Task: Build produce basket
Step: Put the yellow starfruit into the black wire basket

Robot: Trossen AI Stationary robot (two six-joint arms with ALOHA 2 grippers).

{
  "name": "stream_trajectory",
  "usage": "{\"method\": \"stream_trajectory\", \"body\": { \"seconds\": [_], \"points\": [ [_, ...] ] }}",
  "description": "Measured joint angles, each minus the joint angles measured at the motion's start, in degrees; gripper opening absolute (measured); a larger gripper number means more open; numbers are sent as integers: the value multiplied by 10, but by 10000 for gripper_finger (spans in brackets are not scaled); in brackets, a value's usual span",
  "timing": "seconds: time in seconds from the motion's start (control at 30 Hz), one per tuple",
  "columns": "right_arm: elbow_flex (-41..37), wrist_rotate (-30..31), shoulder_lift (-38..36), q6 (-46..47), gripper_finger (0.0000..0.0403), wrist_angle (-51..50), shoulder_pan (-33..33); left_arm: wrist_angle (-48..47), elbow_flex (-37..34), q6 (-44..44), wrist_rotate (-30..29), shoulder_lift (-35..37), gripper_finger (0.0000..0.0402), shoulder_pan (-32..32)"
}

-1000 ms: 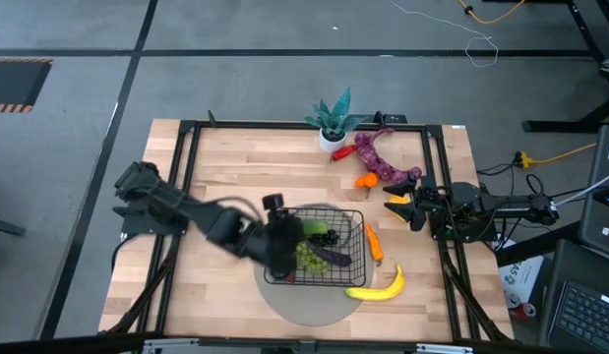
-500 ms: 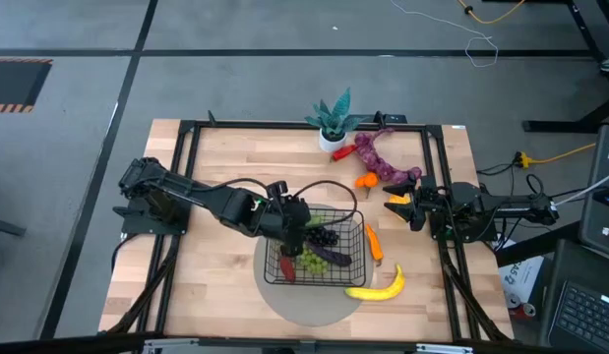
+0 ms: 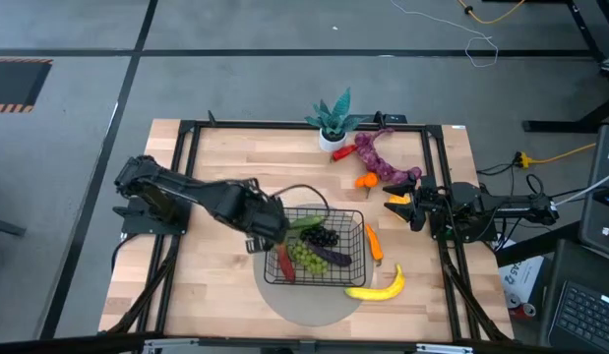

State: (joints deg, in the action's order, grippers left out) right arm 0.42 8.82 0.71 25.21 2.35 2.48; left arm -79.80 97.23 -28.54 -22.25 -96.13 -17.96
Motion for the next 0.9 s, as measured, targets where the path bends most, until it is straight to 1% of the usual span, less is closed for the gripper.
{"method": "stream_trajectory", "body": {
  "seconds": [0.1, 0.17, 0.27, 0.37, 0.47, 0.53, 0.6, 0.73, 0.9],
  "points": [
    [0, 0, 0, 0, 310, 0, 0, 15, -18, 6, -4, 55, 188, 0],
    [0, 0, 0, 0, 310, 0, 0, 40, -44, 6, -18, 109, 188, 0],
    [0, 0, 0, -2, 310, 0, 0, 106, -117, 7, -60, 209, 188, -6],
    [0, 0, 0, -2, 310, 0, 0, 233, -232, 33, -79, 331, 188, -8],
    [0, 1, 0, -2, 310, 0, 0, 424, -384, 77, -87, 458, 188, 6],
    [0, 1, 0, -2, 310, 0, 0, 544, -489, 117, -69, 533, 188, 22],
    [0, 1, 0, -2, 310, 0, 0, 631, -589, 137, -49, 604, 188, 39],
    [0, 1, 0, -5, 310, 0, 0, 739, -730, 142, -14, 723, 188, 65],
    [0, 1, 0, -9, 310, 0, 0, 788, -845, 152, 9, 827, 188, 87]
  ]
}}
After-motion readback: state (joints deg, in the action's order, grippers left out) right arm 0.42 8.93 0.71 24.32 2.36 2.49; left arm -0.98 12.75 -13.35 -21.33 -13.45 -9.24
